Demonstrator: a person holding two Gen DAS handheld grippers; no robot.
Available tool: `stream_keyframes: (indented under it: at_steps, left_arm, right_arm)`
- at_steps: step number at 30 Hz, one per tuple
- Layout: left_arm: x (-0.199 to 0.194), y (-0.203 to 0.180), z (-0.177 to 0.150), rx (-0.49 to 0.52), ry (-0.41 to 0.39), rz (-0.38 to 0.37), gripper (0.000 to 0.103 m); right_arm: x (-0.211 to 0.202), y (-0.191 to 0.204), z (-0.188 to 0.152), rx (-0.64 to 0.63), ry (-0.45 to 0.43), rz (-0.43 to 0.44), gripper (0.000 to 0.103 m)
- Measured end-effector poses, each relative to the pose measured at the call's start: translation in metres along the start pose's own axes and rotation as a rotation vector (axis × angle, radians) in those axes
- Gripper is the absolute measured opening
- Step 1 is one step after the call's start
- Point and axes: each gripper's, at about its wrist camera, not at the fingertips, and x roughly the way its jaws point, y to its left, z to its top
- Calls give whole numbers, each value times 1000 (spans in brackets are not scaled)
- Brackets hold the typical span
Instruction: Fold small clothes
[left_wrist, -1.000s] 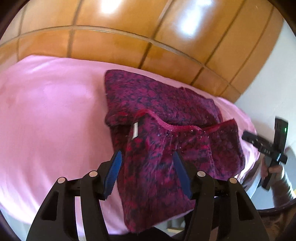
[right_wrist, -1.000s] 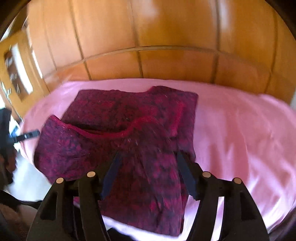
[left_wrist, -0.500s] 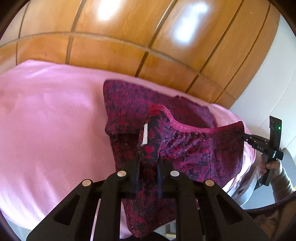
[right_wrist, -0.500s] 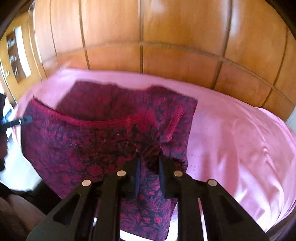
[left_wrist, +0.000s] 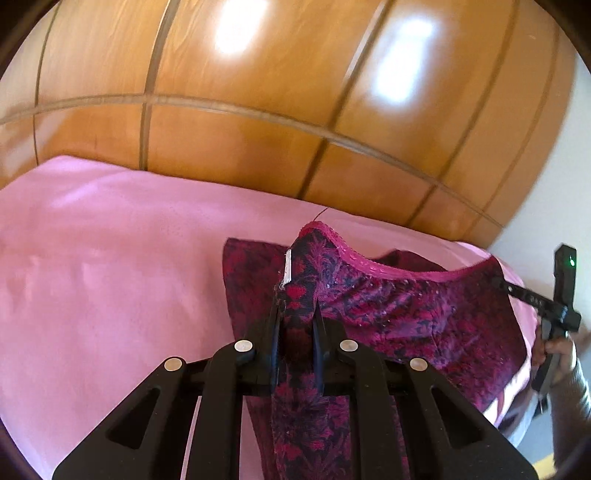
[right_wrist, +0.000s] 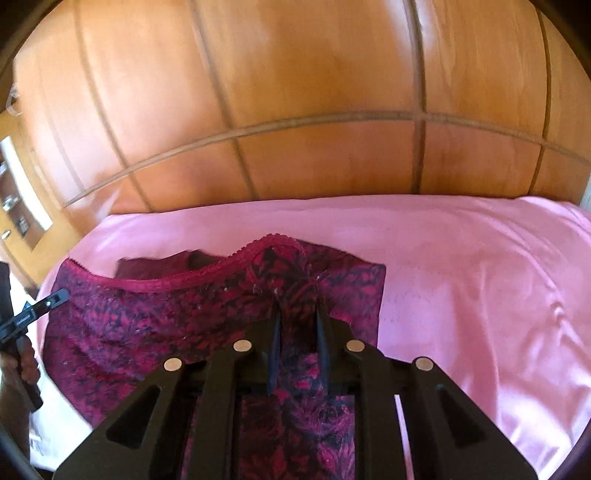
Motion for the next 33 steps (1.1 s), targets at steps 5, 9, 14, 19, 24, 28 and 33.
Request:
stream_keyframes:
  at_steps: [5, 9, 14, 19, 24, 28, 33]
  left_arm:
    - [39, 0, 31, 19, 13, 62, 12]
    - [74, 4, 46, 14, 49, 113, 12]
    - [121, 17, 48, -7, 130, 174, 12]
    - [152, 31, 41, -32, 191, 205, 14]
    - [140, 25, 46, -24, 179, 209, 20]
    - [98, 25, 31, -80, 105, 236, 62]
    - [48, 41, -16, -174, 80, 82, 62]
  right_arm:
    - [37, -8, 26, 30, -14, -63, 16]
    - [70, -14, 36, 48, 12, -105, 16]
    - [115, -27, 37, 70, 89, -165, 16]
    - [140, -39, 30, 103, 146, -170, 19]
    - [125, -42, 34, 118, 135, -171, 46]
    - [72, -37, 22, 131, 38, -133, 54]
    - [11, -14, -24, 40, 6, -4, 61]
